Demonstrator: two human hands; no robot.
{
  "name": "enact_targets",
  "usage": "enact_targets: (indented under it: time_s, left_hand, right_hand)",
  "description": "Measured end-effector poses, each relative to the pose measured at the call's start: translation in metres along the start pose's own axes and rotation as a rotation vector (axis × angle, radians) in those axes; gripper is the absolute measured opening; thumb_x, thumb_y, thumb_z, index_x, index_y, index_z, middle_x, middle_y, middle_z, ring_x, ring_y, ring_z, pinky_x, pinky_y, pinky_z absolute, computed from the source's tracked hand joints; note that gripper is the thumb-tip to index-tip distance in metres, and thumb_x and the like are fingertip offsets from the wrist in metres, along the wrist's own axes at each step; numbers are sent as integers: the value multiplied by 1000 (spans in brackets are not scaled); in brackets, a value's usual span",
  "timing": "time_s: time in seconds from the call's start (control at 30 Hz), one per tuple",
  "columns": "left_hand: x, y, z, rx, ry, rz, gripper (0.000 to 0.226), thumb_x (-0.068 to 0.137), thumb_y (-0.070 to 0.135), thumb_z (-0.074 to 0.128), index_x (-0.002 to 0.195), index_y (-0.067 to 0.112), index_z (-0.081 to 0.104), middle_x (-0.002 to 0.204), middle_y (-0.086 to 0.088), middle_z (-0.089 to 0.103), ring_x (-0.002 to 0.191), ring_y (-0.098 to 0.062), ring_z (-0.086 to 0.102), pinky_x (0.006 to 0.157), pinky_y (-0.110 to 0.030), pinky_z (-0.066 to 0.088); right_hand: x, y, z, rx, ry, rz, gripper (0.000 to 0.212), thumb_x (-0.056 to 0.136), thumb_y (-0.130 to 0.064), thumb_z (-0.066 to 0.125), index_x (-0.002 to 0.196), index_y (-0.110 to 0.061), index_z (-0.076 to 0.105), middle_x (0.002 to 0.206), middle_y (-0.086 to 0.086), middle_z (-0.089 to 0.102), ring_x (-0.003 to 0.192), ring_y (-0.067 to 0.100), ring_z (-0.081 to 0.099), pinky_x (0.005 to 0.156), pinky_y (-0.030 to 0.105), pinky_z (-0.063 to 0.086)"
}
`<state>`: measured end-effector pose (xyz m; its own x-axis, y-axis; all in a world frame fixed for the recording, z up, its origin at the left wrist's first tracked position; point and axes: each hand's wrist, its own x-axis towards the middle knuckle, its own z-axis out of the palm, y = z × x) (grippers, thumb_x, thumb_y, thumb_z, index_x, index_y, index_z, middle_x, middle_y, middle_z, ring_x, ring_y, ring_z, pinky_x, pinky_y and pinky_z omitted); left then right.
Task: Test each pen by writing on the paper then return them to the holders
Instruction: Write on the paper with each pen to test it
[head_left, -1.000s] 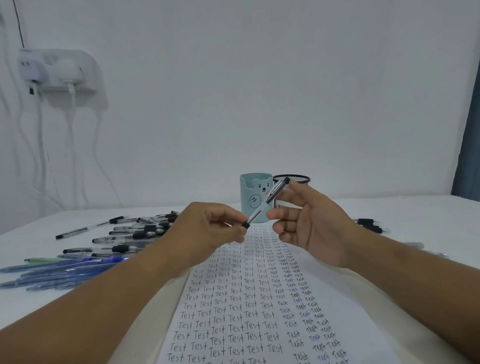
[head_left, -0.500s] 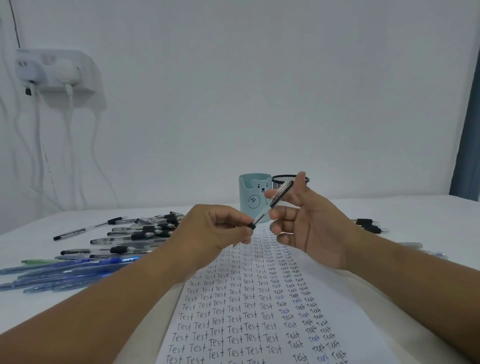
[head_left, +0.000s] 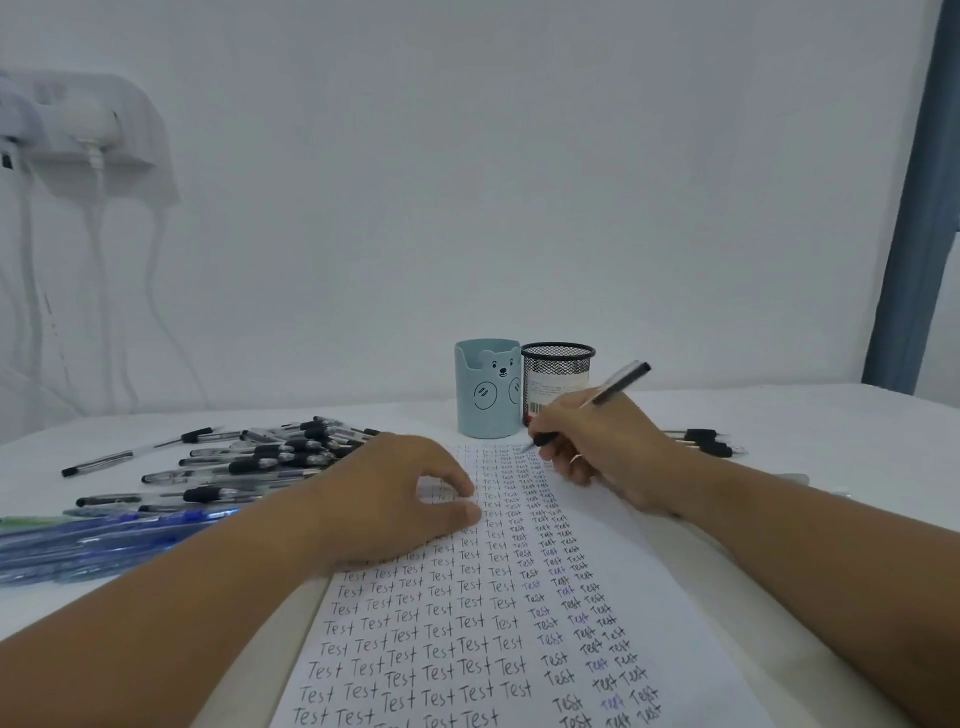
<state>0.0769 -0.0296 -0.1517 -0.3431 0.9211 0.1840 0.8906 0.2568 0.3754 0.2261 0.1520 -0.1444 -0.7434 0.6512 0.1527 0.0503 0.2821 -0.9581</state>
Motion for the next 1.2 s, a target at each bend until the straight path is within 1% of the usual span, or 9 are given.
enact_targets:
  time_s: [0.07,0.17,0.3,0.43,0.63,0.73,0.9,1.03,1.2]
  left_hand:
    - [2,-4,0,4,-21,-18,31,84,63,68,109,45,68,122,32,58,121,7,48,109,-27,35]
    - [5,-5,0,-6,-22,-17,31,83,62,69,109,46,68,123,33,57,123,7,47,109,-26,34]
    - [6,-6,0,-7,-34,-16,31,84,61,69,110,45,68,125,33,57,123,7,46,107,-24,33]
    - [6,-7,0,-31,-33,-19,30,83,60,70,110,45,69,126,33,56,123,8,45,110,-24,30]
    - [3,-8,0,-52,-39,-40,31,82,62,70,110,48,68,133,30,54,128,4,45,113,-29,31]
    - [3,-7,-1,-44,-38,-38,31,83,61,70,110,47,68,133,30,54,129,3,44,111,-27,31]
    - [3,-5,-1,-45,-43,-30,31,83,59,70,112,45,68,132,30,55,128,4,45,110,-24,30]
    - [3,-5,-2,-44,-41,-38,32,83,60,70,112,46,68,134,29,54,129,3,44,114,-27,30]
    - [2,-4,-2,-35,-52,-32,32,84,59,69,113,45,68,134,30,54,128,4,44,111,-24,30]
  right_hand:
    - [6,3,2,-123,45,-27,26,87,-22,75,68,-11,60,57,9,57,43,13,42,43,22,33]
    - [9,4,3,-280,77,-56,34,87,-38,76,66,-15,60,56,4,63,37,7,44,41,18,36]
    - [11,7,-1,-330,114,-76,31,78,-25,83,62,-16,57,56,3,64,41,7,50,46,18,40]
    - [14,11,-4,-391,162,-56,30,76,-14,74,54,-18,53,54,6,61,53,19,49,53,27,41]
    - [14,12,-4,-411,145,-49,29,75,-11,69,53,-18,51,53,5,62,54,19,49,53,27,39]
    - [14,12,-4,-415,134,-50,27,75,-12,69,54,-17,52,51,2,62,53,18,47,51,25,38]
    - [15,13,-4,-448,134,-55,30,75,-12,68,53,-18,48,52,2,60,57,17,50,58,28,41]
    - [17,15,-5,-418,137,-45,34,74,-12,68,50,-20,46,51,3,58,55,19,49,54,26,38]
    - [17,15,-5,-441,122,-71,31,76,-12,68,53,-19,49,51,0,61,52,15,48,53,24,39]
